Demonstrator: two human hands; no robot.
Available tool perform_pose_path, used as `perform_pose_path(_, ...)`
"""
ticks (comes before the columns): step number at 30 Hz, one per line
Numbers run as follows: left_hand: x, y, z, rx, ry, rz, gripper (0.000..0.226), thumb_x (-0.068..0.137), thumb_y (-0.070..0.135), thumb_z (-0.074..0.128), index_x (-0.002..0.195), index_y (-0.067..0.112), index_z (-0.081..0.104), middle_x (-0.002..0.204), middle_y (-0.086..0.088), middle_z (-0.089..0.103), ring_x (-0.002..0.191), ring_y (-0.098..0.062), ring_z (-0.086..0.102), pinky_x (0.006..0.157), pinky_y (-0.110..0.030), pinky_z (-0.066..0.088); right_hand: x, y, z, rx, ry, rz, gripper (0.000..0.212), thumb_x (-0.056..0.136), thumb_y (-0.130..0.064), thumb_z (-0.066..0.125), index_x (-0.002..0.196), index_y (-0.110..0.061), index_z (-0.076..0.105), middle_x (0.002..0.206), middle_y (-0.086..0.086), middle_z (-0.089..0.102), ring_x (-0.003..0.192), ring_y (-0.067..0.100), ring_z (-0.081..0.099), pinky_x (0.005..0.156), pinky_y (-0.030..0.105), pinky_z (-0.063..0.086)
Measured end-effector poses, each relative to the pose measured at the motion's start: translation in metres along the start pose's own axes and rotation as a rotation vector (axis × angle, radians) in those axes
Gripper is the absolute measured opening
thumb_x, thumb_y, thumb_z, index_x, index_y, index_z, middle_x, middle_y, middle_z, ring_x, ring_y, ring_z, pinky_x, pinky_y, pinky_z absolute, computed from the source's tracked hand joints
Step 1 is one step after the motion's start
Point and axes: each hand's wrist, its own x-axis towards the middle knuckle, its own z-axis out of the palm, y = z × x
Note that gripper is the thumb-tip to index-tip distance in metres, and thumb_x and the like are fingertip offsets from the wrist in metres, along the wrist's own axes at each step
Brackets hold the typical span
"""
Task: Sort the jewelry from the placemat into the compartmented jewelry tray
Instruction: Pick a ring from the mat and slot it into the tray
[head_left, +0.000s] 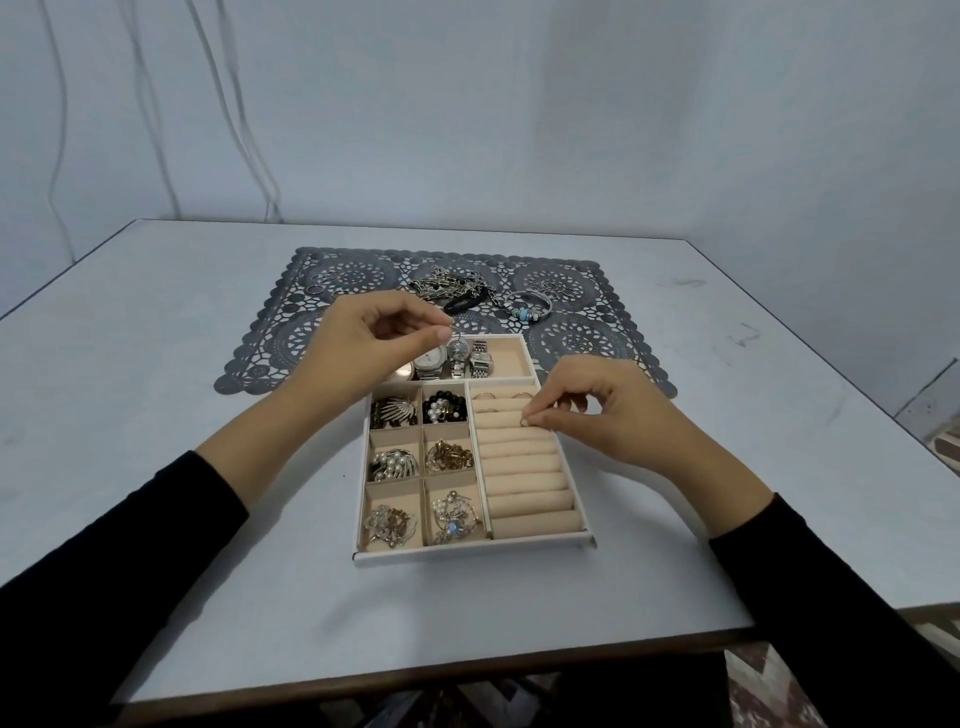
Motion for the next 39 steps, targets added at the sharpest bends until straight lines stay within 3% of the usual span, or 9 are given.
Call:
perform_pose_path(7, 0.001, 0.001, 0.001, 0.051, -0.004, 0.045, 0.011, 0.080, 0.017, 0.077, 0.091, 0.018, 0.076, 0.081, -0.001, 0.074, 0.072, -0.009, 0.066, 0.061, -0.015, 0.053, 0.001, 0.000, -0.003, -0.010, -0.054, 0.015, 0.004, 0.082, -0.013, 0.075, 0.084, -0.016, 0.075, 0.081, -0.005, 0.068, 0.072, 0.014, 0.058, 0.064, 0.033, 0.047)
perform_pose_path(11, 0.002, 0.001, 0.001, 0.060, -0.015, 0.051, 0.013, 0.081, 0.016, 0.077, 0.093, 0.014, 0.076, 0.076, 0.009, 0.073, 0.068, -0.002, 0.064, 0.058, -0.011, 0.049, 0.001, 0.000, -0.007, 0.067, -0.091, 0.101, 0.005, 0.082, -0.017, 0.074, 0.087, -0.017, 0.076, 0.086, -0.001, 0.068, 0.078, 0.016, 0.060, 0.069, 0.035, 0.047)
perform_pose_path(17, 0.001, 0.002, 0.001, 0.068, -0.022, 0.058, 0.014, 0.080, 0.018, 0.078, 0.093, 0.014, 0.076, 0.080, 0.002, 0.073, 0.073, -0.007, 0.065, 0.060, -0.013, 0.051, 0.004, -0.003, -0.008, 0.164, -0.103, 0.209, 0.006, 0.082, -0.013, 0.074, 0.088, -0.013, 0.076, 0.083, 0.001, 0.070, 0.075, 0.014, 0.060, 0.071, 0.030, 0.048)
perform_pose_path(21, 0.001, 0.002, 0.002, 0.080, -0.029, 0.072, 0.014, 0.080, 0.017, 0.077, 0.094, 0.012, 0.076, 0.078, 0.007, 0.073, 0.072, -0.003, 0.065, 0.060, -0.012, 0.051, 0.005, -0.005, -0.008, 0.219, -0.113, 0.256, 0.007, 0.080, -0.011, 0.075, 0.087, -0.011, 0.075, 0.076, 0.000, 0.067, 0.068, 0.010, 0.053, 0.064, 0.022, 0.043)
perform_pose_path(25, 0.001, 0.001, 0.002, 0.068, -0.028, 0.067, 0.014, 0.080, 0.018, 0.077, 0.093, 0.014, 0.076, 0.080, 0.003, 0.074, 0.073, -0.005, 0.066, 0.063, -0.013, 0.052, 0.005, -0.006, -0.007, 0.214, -0.127, 0.271, 0.008, 0.079, -0.009, 0.076, 0.086, -0.013, 0.076, 0.079, 0.010, 0.064, 0.067, 0.014, 0.049, 0.064, 0.027, 0.041)
perform_pose_path(29, 0.002, 0.001, 0.003, 0.085, -0.028, 0.081, 0.013, 0.080, 0.016, 0.078, 0.093, 0.014, 0.076, 0.082, 0.003, 0.074, 0.076, -0.008, 0.067, 0.067, -0.013, 0.052, 0.004, -0.008, -0.008, 0.236, -0.125, 0.290, 0.008, 0.080, -0.008, 0.076, 0.087, -0.011, 0.076, 0.074, 0.005, 0.065, 0.067, 0.012, 0.050, 0.064, 0.021, 0.042)
perform_pose_path(34, 0.002, 0.000, 0.003, 0.080, -0.036, 0.074, 0.014, 0.080, 0.017, 0.078, 0.094, 0.014, 0.076, 0.083, -0.002, 0.074, 0.078, -0.011, 0.068, 0.066, -0.015, 0.053, 0.005, -0.010, -0.008, 0.231, -0.111, 0.296, 0.008, 0.080, -0.010, 0.075, 0.087, -0.013, 0.076, 0.085, 0.021, 0.068, 0.071, 0.020, 0.053, 0.071, 0.032, 0.043)
perform_pose_path(37, 0.002, -0.001, 0.003, 0.067, -0.035, 0.062, 0.015, 0.080, 0.017, 0.078, 0.094, 0.012, 0.076, 0.086, -0.010, 0.074, 0.079, -0.020, 0.068, 0.064, -0.018, 0.055, 0.006, -0.010, -0.008, 0.225, -0.117, 0.305, 0.008, 0.080, -0.010, 0.076, 0.087, -0.012, 0.076, 0.076, 0.015, 0.066, 0.068, 0.018, 0.050, 0.067, 0.029, 0.041)
perform_pose_path(39, 0.002, -0.001, 0.003, 0.073, -0.034, 0.072, 0.015, 0.080, 0.016, 0.078, 0.094, 0.012, 0.076, 0.088, -0.010, 0.074, 0.082, -0.026, 0.069, 0.072, -0.025, 0.059, 0.006, -0.010, -0.008, 0.229, -0.123, 0.309, 0.008, 0.080, -0.009, 0.075, 0.088, -0.011, 0.076, 0.072, 0.008, 0.064, 0.065, 0.015, 0.049, 0.063, 0.024, 0.041)
